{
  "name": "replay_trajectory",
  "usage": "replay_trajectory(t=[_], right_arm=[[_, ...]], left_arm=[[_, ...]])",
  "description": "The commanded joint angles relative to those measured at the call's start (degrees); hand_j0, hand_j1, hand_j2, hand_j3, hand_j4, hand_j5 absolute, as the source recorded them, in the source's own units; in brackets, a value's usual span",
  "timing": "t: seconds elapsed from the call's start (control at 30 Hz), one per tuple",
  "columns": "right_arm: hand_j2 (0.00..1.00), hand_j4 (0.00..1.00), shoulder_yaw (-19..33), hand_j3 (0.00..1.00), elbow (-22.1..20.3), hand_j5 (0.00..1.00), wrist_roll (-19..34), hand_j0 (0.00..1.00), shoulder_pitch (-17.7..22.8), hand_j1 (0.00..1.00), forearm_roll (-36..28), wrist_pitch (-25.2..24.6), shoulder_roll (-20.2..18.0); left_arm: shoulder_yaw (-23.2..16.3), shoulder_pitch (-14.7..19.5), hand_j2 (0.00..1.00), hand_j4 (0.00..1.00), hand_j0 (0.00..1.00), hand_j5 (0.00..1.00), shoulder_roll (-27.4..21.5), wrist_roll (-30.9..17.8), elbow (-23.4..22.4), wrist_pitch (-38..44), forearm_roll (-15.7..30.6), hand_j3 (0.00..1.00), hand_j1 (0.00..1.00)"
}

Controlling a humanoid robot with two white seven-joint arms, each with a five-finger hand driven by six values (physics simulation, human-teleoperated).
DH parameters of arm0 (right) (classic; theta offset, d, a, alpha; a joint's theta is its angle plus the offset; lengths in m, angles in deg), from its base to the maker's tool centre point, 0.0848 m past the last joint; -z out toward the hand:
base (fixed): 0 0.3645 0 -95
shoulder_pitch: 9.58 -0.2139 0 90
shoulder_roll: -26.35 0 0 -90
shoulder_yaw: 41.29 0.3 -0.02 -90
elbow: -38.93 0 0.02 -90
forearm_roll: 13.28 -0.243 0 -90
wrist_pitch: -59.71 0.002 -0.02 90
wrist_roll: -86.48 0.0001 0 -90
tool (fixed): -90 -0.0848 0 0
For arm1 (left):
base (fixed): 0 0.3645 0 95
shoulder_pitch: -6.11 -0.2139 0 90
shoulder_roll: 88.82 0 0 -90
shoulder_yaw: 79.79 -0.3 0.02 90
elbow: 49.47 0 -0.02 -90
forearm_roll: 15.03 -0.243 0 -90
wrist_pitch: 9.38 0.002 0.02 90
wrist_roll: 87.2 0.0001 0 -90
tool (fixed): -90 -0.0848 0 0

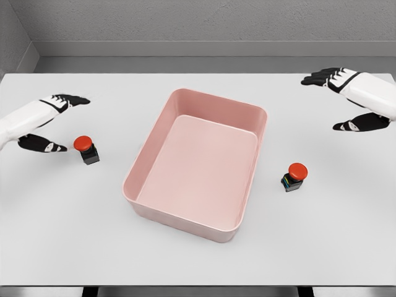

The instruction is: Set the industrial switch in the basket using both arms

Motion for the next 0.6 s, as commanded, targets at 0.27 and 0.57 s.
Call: replay_trajectory(t=[0.27, 0.57], right_arm=[[1.00, 1.00, 0.1, 1.00, 0.2, 1.00, 0.0, 1.00, -0.2, 1.00, 0.5, -0.2, 0.5], [1.00, 1.00, 0.1, 1.00, -0.4, 1.00, 0.0, 1.00, 6.8, 1.00, 0.3, -0.2, -0.9]], left_arm=[[0.1, 0.0, 1.00, 1.00, 1.00, 1.00, -1.2, -0.3, -0.3, 0.1, 0.8, 1.00, 1.00], [-0.3, 0.4, 1.00, 1.00, 1.00, 1.00, -0.8, -1.8, -0.2, 0.1, -4.0, 1.00, 1.00]])
